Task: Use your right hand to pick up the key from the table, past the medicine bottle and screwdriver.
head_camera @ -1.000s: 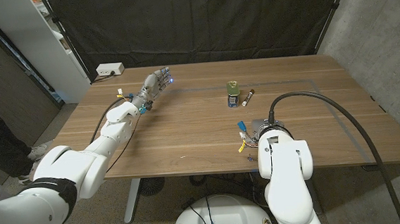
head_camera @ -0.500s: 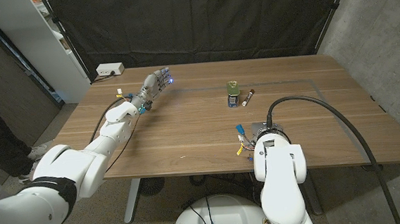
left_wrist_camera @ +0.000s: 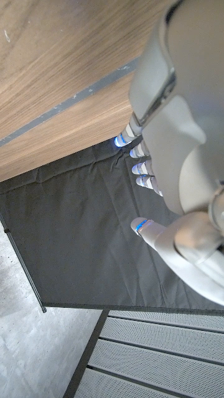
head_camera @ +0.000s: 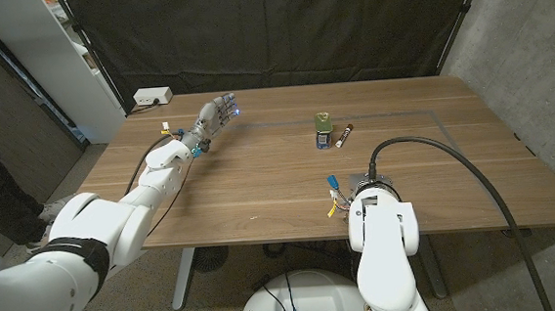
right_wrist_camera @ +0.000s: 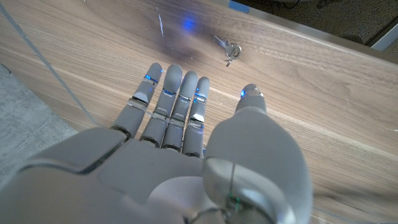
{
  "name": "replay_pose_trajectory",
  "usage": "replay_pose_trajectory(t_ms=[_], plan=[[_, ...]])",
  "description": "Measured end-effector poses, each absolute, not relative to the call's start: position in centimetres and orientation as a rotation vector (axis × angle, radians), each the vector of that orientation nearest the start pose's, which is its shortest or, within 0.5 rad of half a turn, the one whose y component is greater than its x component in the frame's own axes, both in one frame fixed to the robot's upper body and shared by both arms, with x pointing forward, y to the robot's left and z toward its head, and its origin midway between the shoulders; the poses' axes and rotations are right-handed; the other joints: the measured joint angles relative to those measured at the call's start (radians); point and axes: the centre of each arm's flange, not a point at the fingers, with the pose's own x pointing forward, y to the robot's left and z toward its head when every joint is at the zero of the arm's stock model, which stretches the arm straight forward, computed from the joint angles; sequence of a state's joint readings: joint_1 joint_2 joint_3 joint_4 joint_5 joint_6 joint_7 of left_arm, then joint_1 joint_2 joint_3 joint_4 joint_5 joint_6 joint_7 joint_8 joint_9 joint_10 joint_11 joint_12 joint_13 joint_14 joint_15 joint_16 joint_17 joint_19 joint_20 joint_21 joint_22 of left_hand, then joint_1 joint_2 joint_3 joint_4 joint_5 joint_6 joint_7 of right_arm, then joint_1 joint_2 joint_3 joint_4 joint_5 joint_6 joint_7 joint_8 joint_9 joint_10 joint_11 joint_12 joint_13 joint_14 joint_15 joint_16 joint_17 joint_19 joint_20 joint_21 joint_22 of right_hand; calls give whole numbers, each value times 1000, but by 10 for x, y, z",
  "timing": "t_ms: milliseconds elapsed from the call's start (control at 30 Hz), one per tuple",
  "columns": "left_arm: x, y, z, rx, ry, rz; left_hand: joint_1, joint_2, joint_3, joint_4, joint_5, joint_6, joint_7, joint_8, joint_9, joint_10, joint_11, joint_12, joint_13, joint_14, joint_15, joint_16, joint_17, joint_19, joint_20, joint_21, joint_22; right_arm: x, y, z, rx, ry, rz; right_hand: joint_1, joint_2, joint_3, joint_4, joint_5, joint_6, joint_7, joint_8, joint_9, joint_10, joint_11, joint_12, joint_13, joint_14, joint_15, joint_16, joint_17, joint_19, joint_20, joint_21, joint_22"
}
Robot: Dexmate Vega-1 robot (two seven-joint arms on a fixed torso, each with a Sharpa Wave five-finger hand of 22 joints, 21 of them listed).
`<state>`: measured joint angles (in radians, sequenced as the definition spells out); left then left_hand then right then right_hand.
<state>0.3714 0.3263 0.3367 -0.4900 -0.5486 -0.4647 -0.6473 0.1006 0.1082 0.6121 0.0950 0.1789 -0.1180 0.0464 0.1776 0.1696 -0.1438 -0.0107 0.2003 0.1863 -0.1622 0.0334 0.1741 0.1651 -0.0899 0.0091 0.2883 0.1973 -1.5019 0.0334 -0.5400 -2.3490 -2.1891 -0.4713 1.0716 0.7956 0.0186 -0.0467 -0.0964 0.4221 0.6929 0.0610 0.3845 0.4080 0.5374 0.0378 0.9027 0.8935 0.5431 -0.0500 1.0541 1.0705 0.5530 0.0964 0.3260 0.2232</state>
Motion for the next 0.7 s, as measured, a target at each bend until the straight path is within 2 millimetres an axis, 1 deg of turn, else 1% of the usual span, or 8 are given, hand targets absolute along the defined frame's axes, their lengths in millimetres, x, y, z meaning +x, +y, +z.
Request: replay_pose_trajectory(t_ms=[233,300,367,433,500,567,700], plan=[[718,311,24,111,-562,-474,0,0,0,0,0,0,0,0,0,0,0,0,0,0,0,0,0,0,0,0,0,404,-115,-89,-1557,226,-119,0,0,0,0,0,0,0,0,0,0,0,4,0,0,0,4,-1,0,0,1,0],[718,312,24,109,-561,-473,0,0,0,0,0,0,0,0,0,0,0,0,0,0,0,0,0,0,0,0,0,405,-115,-89,-1555,227,-117,0,0,-4,-4,0,0,0,0,0,0,0,4,-1,0,0,4,-1,0,0,1,0],[718,312,25,110,-560,-472,0,0,0,0,0,0,0,0,0,0,0,0,0,0,0,0,0,0,0,-2,0,406,-115,-90,-1554,230,-115,0,0,-4,-4,0,0,0,4,0,0,0,4,-5,0,0,4,-5,0,0,1,0],[718,312,25,111,-559,-471,0,0,0,0,0,-6,5,0,0,0,0,0,0,0,0,0,0,0,0,-4,0,407,-115,-90,-1553,232,-112,0,0,-4,-4,3,0,0,4,0,4,-4,7,-5,0,0,8,-6,0,0,1,0],[719,312,25,112,-558,-471,0,0,0,0,0,-5,5,0,0,0,0,0,0,0,0,0,0,0,0,-4,0,408,-115,-91,-1551,234,-109,0,0,-4,-4,6,0,0,4,0,4,-4,7,-3,0,0,8,-6,0,0,1,0],[719,312,26,112,-556,-470,0,0,0,0,0,-11,0,0,0,0,0,0,0,0,0,0,0,0,0,-4,0,409,-115,-92,-1550,235,-107,4,4,-4,-4,7,0,0,4,2,4,-4,7,-2,0,0,8,-6,0,0,1,0],[719,312,25,112,-554,-470,0,0,0,0,0,-11,0,0,0,0,0,0,0,0,0,0,0,0,0,-4,0,411,-115,-93,-1549,238,-103,4,4,-4,-4,7,0,0,4,1,4,-4,7,-2,0,0,8,-6,0,0,1,0]])
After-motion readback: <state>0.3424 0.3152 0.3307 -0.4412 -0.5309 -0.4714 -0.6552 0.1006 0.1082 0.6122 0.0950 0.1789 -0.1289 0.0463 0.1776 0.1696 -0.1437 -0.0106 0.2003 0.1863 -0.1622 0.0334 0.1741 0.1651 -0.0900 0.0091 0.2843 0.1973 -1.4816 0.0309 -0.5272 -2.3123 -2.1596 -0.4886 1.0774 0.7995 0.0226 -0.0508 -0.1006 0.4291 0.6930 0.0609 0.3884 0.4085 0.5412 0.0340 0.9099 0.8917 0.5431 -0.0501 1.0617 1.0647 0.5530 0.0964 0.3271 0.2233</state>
